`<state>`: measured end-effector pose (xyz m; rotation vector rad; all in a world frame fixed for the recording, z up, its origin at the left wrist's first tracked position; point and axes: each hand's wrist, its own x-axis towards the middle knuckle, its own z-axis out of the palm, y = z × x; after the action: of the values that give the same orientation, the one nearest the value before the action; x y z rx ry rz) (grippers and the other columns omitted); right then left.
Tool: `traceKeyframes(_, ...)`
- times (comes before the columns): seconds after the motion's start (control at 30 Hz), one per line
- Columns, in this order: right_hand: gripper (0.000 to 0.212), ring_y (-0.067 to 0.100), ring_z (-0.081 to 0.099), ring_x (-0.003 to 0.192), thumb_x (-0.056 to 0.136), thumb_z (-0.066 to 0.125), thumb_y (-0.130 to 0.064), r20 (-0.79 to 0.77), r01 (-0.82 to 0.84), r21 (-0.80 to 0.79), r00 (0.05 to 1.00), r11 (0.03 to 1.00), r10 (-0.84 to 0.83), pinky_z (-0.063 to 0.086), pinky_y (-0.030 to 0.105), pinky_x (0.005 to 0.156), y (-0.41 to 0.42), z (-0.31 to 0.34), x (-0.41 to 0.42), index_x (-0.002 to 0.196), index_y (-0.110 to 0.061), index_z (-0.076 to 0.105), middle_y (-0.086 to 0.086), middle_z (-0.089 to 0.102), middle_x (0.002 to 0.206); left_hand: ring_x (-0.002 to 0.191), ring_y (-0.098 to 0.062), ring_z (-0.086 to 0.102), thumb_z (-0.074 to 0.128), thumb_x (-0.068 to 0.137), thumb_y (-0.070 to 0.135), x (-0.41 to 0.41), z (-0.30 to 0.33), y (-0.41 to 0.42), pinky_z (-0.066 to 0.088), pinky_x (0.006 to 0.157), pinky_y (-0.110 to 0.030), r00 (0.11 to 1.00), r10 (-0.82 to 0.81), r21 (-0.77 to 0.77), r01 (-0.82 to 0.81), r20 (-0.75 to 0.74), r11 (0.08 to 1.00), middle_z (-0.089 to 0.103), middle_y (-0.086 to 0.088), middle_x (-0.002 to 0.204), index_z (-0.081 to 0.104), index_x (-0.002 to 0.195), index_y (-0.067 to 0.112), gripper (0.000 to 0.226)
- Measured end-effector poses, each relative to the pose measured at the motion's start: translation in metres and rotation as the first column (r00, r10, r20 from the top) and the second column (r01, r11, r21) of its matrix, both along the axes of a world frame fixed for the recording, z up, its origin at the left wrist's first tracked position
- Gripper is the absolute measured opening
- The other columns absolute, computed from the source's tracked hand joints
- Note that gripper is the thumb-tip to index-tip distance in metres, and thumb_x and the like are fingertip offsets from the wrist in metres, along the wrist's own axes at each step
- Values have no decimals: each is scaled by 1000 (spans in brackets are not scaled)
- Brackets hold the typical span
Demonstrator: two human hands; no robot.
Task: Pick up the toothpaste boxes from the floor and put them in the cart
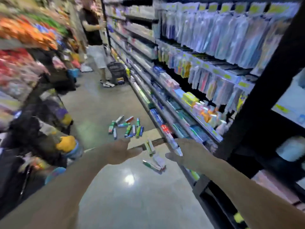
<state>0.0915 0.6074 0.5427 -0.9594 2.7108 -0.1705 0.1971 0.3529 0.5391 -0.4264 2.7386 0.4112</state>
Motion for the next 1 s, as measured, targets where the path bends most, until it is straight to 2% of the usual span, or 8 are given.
traceKeyframes(0.07,85,27,48,123,81,35,-82,6,-76,2,997,997,76,42,44,98,-45,-4,-5,134,-16,48,5,53,136,129,-29,47,33,82,79,12,-1,-34,38,98,-32,998,67,-14,-67,18,998,45,-13,145,31,149,18,90)
traceKeyframes(0.17,81,30,49,124,87,41,-74,55,-150,15,987,989,149,43,44,100,-101,-15,-23,139,-12,45,8,51,140,130,-30,46,26,74,84,17,-5,-73,40,102,-36,988,153,-25,-152,31,988,44,-13,146,37,145,13,101)
traceKeyframes(0.33,92,26,42,132,84,37,-79,94,-257,21,963,966,254,38,44,107,-175,-28,-70,150,-17,31,5,42,149,133,-29,43,31,83,78,-14,-17,-124,38,106,-39,960,264,-18,-263,89,965,41,-12,149,35,147,10,93)
traceKeyframes(0.47,90,25,42,132,81,38,-81,110,-289,24,952,957,285,37,45,108,-224,-39,-125,146,-19,36,3,44,148,119,-28,53,43,91,65,-54,-22,-165,43,99,-40,946,321,62,-324,56,944,54,-11,135,44,141,16,70)
traceKeyframes(0.57,82,24,45,128,84,41,-76,137,-300,-2,945,954,298,40,42,104,-261,-38,-172,143,-19,40,4,48,142,111,-29,54,39,92,66,-90,-17,-197,45,96,-41,923,371,42,-377,102,925,55,-12,126,44,140,17,69)
traceKeyframes(0.73,77,23,48,122,86,41,-75,120,-321,42,942,946,314,40,39,97,-323,-38,-235,136,-16,46,3,51,135,111,-30,56,41,92,65,-137,-18,-248,44,99,-43,898,430,89,-438,95,895,60,-14,121,43,139,14,70)
traceKeyframes(0.9,81,26,47,124,86,42,-75,146,-340,59,933,939,328,42,41,100,-396,-52,-276,140,-14,43,6,50,138,123,-29,51,41,89,69,-174,-36,-313,41,104,-39,871,476,78,-487,126,870,52,-13,136,39,143,12,78)
traceKeyframes(1.0,81,27,50,120,84,40,-77,131,-344,65,933,937,334,44,43,96,-446,-67,-298,136,-16,46,5,54,133,132,-29,43,40,94,64,-199,-46,-360,36,105,-36,875,461,40,-471,150,881,42,-12,146,32,149,18,73)
